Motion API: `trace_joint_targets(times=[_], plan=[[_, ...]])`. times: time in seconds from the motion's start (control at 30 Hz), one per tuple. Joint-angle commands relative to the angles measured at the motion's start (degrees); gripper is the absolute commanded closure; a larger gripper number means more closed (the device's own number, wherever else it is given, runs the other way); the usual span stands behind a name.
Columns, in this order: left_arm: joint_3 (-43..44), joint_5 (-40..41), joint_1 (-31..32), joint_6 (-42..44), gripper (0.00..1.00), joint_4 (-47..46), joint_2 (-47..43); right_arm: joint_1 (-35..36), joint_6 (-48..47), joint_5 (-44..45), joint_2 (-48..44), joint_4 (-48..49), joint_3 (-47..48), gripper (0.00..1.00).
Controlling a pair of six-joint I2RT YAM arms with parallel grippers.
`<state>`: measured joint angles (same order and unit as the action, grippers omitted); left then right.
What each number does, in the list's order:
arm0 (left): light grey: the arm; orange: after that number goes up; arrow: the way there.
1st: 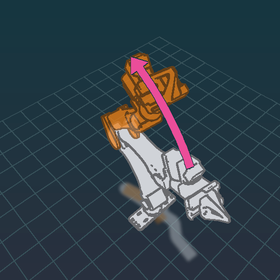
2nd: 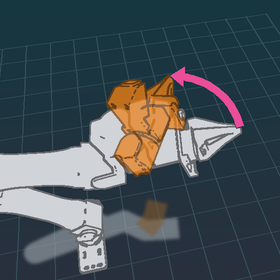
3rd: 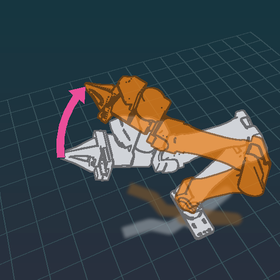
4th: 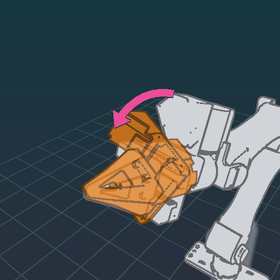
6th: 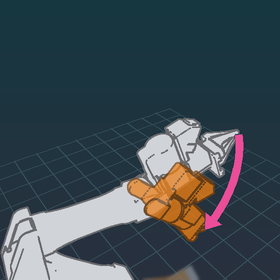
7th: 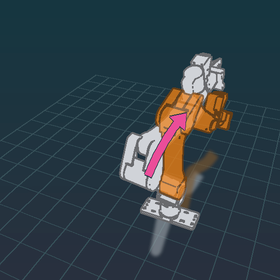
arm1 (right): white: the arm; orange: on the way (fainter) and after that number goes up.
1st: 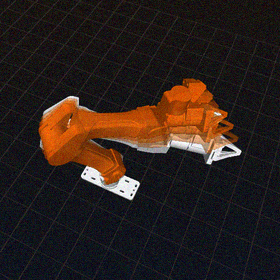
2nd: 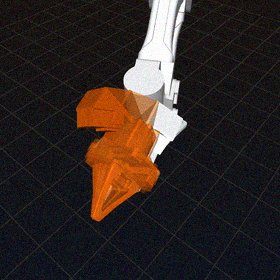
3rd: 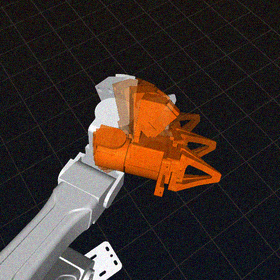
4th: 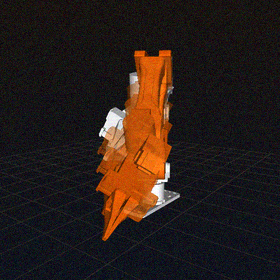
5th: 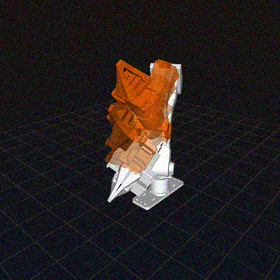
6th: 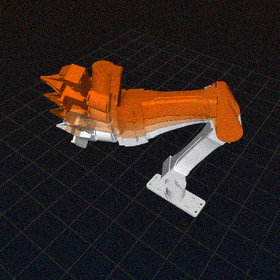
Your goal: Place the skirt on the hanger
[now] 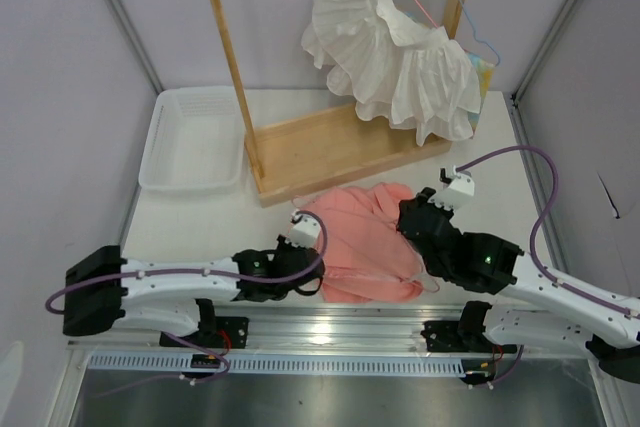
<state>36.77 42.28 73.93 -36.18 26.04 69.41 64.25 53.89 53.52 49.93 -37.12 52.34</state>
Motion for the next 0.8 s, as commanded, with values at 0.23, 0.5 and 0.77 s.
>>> trace_joint_targets(times=[0.23, 0.5, 0.77], plan=[[-14.6, -24.6, -13.3, 0.8, 1.0, -27.2, -18.6, 0.4, 0.0, -1.0, -0.6, 6.4, -1.9, 1.0], [-27.0, -42.4, -22.0, -3.0, 1.0, -48.3, -22.2, 2.6, 0.7, -0.9, 1.1, 7.7, -2.1, 1.0], [-28.7, -54.4, -25.9, -4.2, 1.0, -56.7, -22.3, 2.7, 0.0, -0.9, 1.0, 8.5, -2.2, 1.0]])
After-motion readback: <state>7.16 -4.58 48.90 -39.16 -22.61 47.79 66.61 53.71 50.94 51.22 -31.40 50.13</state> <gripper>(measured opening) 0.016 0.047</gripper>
